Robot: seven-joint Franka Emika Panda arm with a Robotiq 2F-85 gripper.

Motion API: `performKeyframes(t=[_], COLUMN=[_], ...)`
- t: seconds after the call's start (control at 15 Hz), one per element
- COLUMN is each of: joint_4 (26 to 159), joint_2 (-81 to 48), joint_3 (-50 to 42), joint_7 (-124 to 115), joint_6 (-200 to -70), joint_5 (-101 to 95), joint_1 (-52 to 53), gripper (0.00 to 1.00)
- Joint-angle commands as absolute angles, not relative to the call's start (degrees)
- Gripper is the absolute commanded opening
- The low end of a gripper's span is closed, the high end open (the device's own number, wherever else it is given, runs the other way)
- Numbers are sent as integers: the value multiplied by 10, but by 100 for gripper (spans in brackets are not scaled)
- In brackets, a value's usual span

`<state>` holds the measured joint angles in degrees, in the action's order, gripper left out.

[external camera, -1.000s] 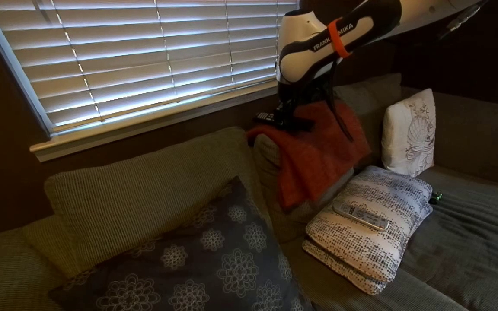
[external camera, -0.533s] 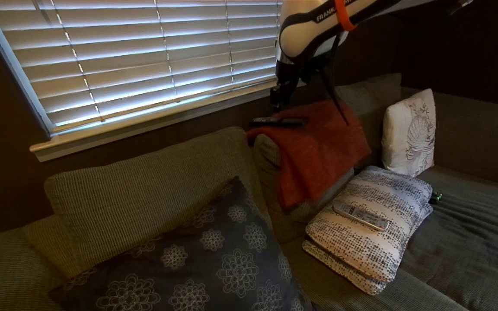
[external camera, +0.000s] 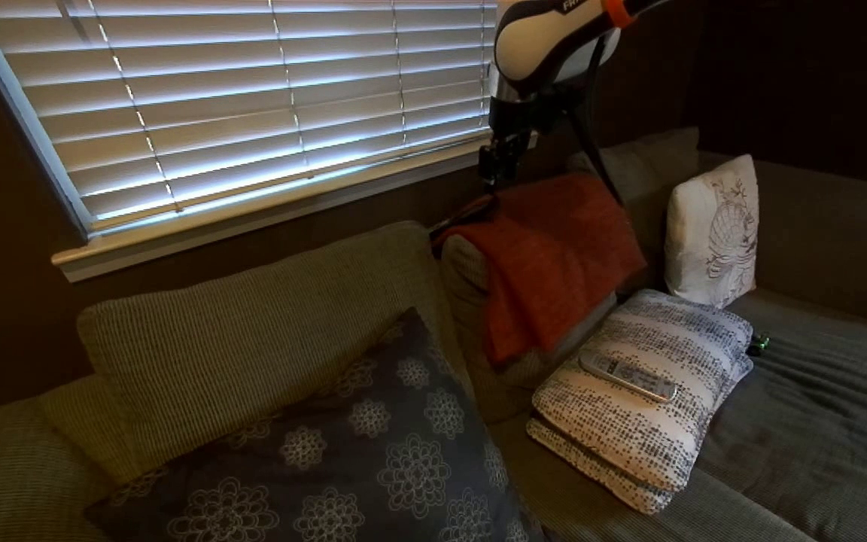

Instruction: Put the remote controller on the white pillows

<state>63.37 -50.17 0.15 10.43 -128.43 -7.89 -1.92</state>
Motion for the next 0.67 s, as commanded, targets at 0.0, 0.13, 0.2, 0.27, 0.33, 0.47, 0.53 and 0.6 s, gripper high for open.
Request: performKeyframes(t=[0.0, 0.13, 0.2, 0.27, 0.33, 0.47, 0.53, 0.6], joint_4=[670, 659, 656, 656, 656, 655, 654, 654], joint_2=[-480, -491, -492, -493, -493, -494, -494, -493], joint_3=[12, 15, 21, 19, 20, 19, 21, 23], joint_7=[123, 131, 140, 138, 140, 141, 146, 151], joint_6=[-1272, -1261, -1250, -1246, -1240, -1236, -1242, -1246], joint_5=[-66, -67, -64, -67, -68, -70, -70, -69], joint_1=[-21, -20, -22, -18, -18, -15, -16, -16], gripper=[99, 100, 100, 100, 100, 100, 100, 100])
